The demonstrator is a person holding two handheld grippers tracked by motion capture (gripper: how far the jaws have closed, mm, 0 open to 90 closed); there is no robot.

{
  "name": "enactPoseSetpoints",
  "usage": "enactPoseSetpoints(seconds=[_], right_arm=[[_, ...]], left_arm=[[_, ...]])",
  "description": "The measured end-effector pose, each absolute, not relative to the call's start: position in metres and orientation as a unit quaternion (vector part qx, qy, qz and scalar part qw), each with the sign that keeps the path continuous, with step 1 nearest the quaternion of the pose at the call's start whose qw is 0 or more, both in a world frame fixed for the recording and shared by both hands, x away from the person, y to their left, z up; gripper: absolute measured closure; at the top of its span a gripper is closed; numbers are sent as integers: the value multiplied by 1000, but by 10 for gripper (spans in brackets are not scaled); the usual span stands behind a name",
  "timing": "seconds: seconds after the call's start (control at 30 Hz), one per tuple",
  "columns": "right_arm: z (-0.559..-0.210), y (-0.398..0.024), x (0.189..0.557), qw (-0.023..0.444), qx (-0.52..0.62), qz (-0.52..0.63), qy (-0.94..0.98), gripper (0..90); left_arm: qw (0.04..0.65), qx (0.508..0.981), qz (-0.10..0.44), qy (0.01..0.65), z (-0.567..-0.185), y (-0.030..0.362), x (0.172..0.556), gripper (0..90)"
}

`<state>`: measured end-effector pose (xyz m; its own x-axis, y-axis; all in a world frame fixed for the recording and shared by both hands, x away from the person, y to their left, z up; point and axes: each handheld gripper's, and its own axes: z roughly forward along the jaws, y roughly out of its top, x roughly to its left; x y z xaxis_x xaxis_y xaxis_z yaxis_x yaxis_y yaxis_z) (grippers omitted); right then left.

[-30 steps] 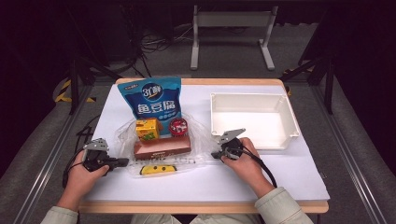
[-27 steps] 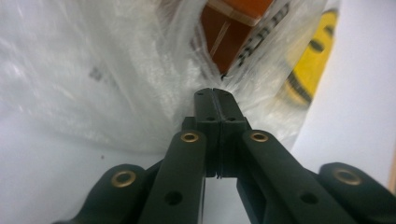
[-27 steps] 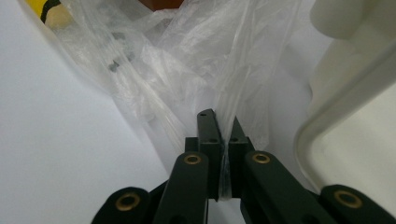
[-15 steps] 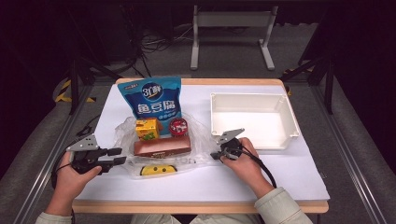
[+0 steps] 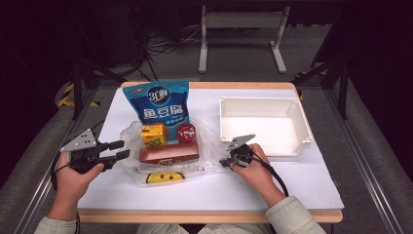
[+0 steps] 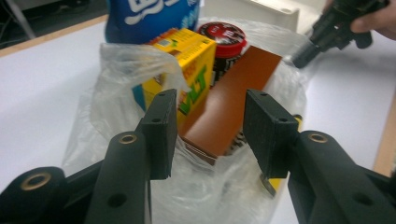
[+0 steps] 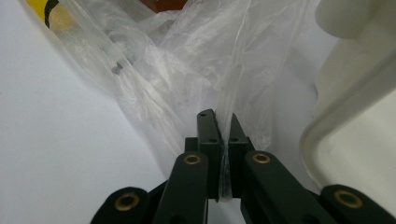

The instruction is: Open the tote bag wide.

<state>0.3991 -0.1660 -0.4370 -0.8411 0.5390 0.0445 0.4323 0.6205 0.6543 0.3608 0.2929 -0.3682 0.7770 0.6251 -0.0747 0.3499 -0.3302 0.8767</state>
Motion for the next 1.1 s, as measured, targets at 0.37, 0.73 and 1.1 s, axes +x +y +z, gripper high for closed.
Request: enactPoseSetpoints(seconds=[0.37, 0.73, 1.1], right_arm=[[-437, -166, 399, 76, 271, 343, 896, 894], [-437, -165, 398, 74, 268, 343, 897, 894], [-437, -164, 397, 72, 265, 343, 898, 892]], left_arm=[[481, 799, 142, 331, -381, 288, 385, 610], [406, 834, 103, 360, -416, 289, 388, 900], [372, 851, 58, 366, -442, 293, 388, 900]])
